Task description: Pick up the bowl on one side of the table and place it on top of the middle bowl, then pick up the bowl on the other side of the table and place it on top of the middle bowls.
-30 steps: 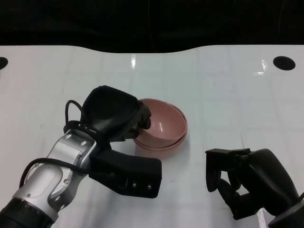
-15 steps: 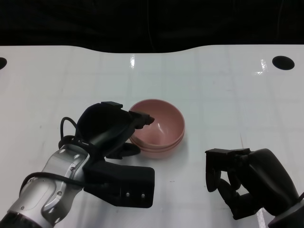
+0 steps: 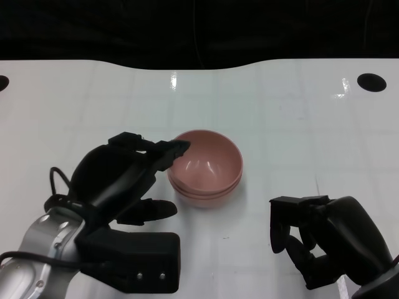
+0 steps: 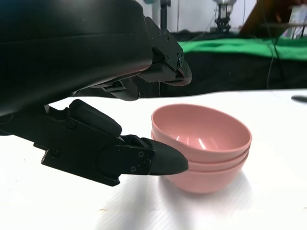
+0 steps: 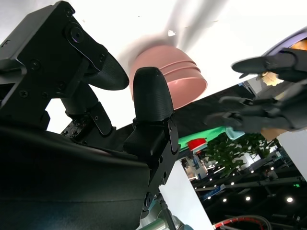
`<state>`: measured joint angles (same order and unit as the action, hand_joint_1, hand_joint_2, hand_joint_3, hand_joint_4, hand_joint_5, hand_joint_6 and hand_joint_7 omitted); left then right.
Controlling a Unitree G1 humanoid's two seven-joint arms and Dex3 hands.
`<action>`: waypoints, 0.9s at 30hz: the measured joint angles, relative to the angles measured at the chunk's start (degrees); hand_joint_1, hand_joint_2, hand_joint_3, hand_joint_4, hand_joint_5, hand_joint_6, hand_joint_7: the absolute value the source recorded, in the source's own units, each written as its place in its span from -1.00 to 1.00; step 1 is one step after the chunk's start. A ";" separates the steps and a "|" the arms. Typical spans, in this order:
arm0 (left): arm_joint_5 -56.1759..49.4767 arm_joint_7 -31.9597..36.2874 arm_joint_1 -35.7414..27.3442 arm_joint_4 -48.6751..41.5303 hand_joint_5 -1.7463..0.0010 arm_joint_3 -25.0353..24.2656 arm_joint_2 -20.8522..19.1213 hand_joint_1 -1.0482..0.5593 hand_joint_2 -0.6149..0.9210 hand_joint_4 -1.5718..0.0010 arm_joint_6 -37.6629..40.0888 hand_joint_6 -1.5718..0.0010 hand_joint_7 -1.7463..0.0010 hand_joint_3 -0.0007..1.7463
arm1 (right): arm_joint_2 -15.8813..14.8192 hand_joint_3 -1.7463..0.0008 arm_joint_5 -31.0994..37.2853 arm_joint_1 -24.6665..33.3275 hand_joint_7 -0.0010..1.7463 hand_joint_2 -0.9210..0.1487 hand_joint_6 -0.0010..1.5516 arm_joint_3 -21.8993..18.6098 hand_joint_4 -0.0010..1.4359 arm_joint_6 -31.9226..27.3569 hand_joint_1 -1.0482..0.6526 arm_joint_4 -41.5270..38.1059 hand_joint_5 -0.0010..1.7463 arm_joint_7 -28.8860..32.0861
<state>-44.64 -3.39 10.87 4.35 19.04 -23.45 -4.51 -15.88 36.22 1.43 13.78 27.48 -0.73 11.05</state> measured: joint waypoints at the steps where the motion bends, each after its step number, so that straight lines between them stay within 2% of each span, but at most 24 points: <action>1: 0.23 0.04 -0.61 0.59 0.33 -0.50 -0.06 -0.54 1.00 0.71 -0.23 0.54 0.96 -0.56 | 0.00 -0.85 0.00 0.07 0.82 0.45 0.05 0.01 0.39 0.00 0.17 0.05 1.00 -0.12; 2: 0.28 0.09 -1.03 0.86 0.33 -0.76 -0.10 -0.54 1.00 0.71 -0.31 0.54 0.96 -0.56 | 0.00 -0.84 -0.01 0.10 0.82 0.45 0.05 0.01 0.39 0.00 0.17 0.07 1.00 -0.21; 3: 0.79 0.57 -1.89 1.20 0.24 -1.38 -0.07 -0.46 1.00 0.61 -0.96 0.44 0.93 -0.60 | 0.04 -0.83 -0.01 0.10 0.85 0.43 0.04 0.05 0.39 0.01 0.17 0.18 1.00 -0.27; 6: 4.58 4.99 -7.01 3.62 0.04 -4.27 0.21 -0.37 1.00 0.57 -5.69 0.34 0.91 -0.61 | 0.04 -0.81 -0.30 0.67 0.87 0.42 0.02 0.01 0.38 0.05 0.18 0.47 1.00 -0.35; 10: 9.10 6.59 -13.82 6.77 -0.39 -7.56 1.14 -0.28 1.00 0.64 -8.07 0.25 0.87 -0.55 | 0.10 -0.81 -0.75 0.62 0.88 0.41 0.02 0.10 0.39 0.18 0.18 0.50 1.00 -0.43; 13: 12.87 6.71 -18.34 8.98 -0.50 -9.52 2.08 -0.23 1.00 0.61 -9.36 0.20 0.83 -0.55 | 0.12 -0.81 -0.78 0.44 0.89 0.41 0.02 0.13 0.39 0.28 0.18 0.34 1.00 -0.38; 18: 21.15 5.43 -23.17 10.93 -0.49 -11.82 3.83 -0.09 1.00 0.55 -11.34 0.15 0.76 -0.66 | 0.14 -0.81 -0.78 0.32 0.89 0.41 0.01 0.19 0.39 0.33 0.18 0.21 1.00 -0.51; 23: 32.26 2.87 -27.72 12.70 -0.36 -13.11 7.79 0.08 1.00 0.33 -11.20 0.01 0.60 -0.70 | 0.13 -0.81 -0.97 0.27 0.88 0.41 0.01 0.15 0.39 0.20 0.19 0.20 1.00 -1.02; 24: 33.95 2.54 -28.47 12.75 -0.35 -13.32 8.57 0.09 0.99 0.28 -11.18 0.00 0.55 -0.68 | 0.13 -0.81 -1.04 0.25 0.88 0.41 0.02 0.12 0.39 0.20 0.19 0.19 1.00 -1.02; 27: 36.99 2.25 -29.51 12.33 -0.35 -14.26 10.65 0.15 0.64 0.11 -11.55 0.06 0.31 -0.11 | 0.12 -0.81 -1.05 0.18 0.88 0.41 0.02 0.02 0.39 0.21 0.18 0.18 1.00 -1.02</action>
<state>-7.65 -1.14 -18.63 16.69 4.79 -12.80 -16.07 -15.76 35.16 1.61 13.80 27.69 -0.55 10.03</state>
